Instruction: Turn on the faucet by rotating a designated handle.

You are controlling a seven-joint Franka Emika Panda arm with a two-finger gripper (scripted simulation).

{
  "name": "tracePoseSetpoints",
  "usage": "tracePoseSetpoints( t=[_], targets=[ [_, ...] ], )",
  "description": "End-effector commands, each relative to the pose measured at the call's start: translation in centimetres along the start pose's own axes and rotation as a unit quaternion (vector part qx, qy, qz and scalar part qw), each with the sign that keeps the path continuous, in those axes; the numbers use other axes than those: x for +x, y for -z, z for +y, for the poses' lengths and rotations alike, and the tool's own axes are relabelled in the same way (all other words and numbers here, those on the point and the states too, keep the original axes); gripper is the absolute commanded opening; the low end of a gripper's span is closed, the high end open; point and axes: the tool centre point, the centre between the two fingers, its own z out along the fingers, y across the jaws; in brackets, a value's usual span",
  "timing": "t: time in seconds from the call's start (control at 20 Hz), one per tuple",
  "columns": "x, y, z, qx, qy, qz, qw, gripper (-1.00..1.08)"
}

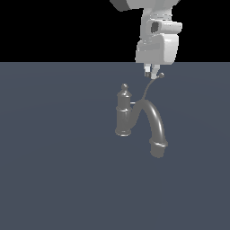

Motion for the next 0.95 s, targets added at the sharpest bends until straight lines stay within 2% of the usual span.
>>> tracePoseSetpoints(
  t=[0.0,0.9],
  targets=[
    [0.8,-0.1,-0.7,0.002,-0.006,0.002,1.0000,-1.00],
    [2.3,-0.2,-5.0,0.001,-0.018,0.004,0.9998,-1.00]
  ],
)
